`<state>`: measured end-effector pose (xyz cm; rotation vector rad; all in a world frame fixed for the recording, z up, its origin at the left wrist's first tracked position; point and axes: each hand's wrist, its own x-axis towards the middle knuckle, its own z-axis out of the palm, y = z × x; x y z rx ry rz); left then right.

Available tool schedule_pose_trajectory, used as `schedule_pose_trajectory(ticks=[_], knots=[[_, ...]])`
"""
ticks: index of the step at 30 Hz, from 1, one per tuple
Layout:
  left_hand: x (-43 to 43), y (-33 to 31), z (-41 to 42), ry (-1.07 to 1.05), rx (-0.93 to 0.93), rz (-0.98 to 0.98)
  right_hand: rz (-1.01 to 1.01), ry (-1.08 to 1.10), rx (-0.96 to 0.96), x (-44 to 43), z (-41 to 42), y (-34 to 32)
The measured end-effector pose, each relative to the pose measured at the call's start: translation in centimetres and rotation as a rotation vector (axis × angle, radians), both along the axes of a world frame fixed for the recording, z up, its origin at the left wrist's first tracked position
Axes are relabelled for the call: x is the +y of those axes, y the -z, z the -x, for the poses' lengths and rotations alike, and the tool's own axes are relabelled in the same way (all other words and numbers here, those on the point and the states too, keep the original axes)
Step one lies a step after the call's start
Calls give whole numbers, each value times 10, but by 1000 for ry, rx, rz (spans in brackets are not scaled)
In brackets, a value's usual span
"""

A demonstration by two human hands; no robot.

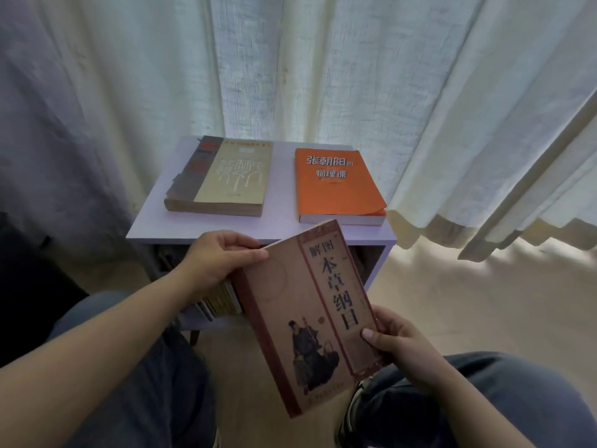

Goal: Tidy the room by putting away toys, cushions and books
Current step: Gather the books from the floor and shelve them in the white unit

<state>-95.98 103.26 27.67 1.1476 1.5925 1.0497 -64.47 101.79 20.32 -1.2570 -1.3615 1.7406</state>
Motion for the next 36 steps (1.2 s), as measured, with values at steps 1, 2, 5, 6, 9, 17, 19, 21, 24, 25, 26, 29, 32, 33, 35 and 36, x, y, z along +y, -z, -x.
schedule_pose_trajectory(ticks=[1, 2, 5, 6, 9, 17, 19, 21, 24, 25, 26, 29, 32, 33, 35, 36], knots=[[-3, 3, 3, 39, 64, 21, 7, -2, -20, 2, 3, 7], [-7, 4, 4, 84, 143, 49, 12, 3, -37, 5, 7, 14], [-16, 18, 4, 187, 281, 130, 6, -9, -54, 16, 14, 37], [-21, 22, 2, 181, 275, 145, 1, -10, -64, 18, 18, 43], [-29, 37, 2, 134, 326, 149, -64, 56, -149, 24, 33, 56], [-28, 79, -6, -43, 565, 120, -82, 80, -427, 31, 57, 77], [-25, 87, -6, -78, 614, 115, -36, 24, -416, 29, 63, 82], [-22, 92, -7, -101, 623, 116, 9, -24, -419, 27, 69, 90], [-11, 96, -9, -166, 573, 128, 64, -98, -404, 24, 79, 96], [-6, 96, -9, -196, 554, 127, 69, -121, -402, 24, 82, 97], [-1, 97, -8, -220, 532, 126, 62, -136, -410, 24, 85, 97], [11, 102, -9, -264, 466, 143, 45, -141, -456, 28, 88, 101], [16, 109, -12, -284, 479, 153, 45, -145, -488, 30, 91, 107], [18, 110, -12, -290, 476, 161, 60, -137, -477, 31, 93, 110], [21, 114, -13, -301, 470, 175, 141, -111, -415, 33, 103, 115], [23, 116, -13, -309, 476, 177, 221, -90, -360, 34, 110, 119]])
